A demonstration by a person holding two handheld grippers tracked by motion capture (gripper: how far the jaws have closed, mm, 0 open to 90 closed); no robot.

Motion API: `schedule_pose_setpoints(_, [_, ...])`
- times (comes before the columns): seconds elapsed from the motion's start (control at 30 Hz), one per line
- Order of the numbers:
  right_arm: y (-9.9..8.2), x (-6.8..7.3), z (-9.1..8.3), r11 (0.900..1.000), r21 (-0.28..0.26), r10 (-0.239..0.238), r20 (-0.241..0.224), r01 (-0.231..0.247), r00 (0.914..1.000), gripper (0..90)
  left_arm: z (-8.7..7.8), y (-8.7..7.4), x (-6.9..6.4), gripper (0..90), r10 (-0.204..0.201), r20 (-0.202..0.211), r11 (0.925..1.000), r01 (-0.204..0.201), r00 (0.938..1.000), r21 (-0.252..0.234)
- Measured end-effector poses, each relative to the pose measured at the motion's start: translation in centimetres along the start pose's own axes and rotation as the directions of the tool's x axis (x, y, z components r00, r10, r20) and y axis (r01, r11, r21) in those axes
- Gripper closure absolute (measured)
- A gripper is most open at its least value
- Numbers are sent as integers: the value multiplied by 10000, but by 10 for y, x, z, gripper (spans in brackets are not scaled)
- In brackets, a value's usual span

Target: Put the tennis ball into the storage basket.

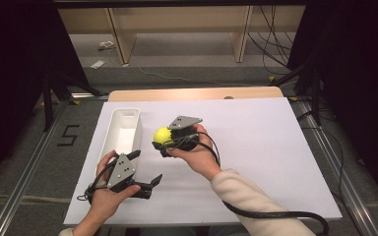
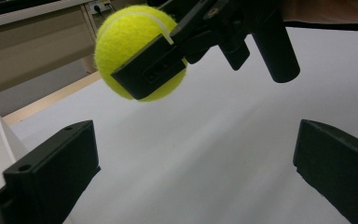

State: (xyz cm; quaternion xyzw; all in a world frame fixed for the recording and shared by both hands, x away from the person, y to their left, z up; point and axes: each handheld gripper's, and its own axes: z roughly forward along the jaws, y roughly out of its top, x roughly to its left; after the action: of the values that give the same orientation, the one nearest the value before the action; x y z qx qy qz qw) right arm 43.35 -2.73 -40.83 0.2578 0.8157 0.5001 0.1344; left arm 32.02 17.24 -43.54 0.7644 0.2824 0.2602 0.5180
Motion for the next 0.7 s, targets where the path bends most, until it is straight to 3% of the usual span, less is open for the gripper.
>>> schedule_pose_setpoints(0.7, [17,4,11,9999,-160,-23,-11,23,10000,273,0,1,1,0,143,-137,9999,-144,9998,-14])
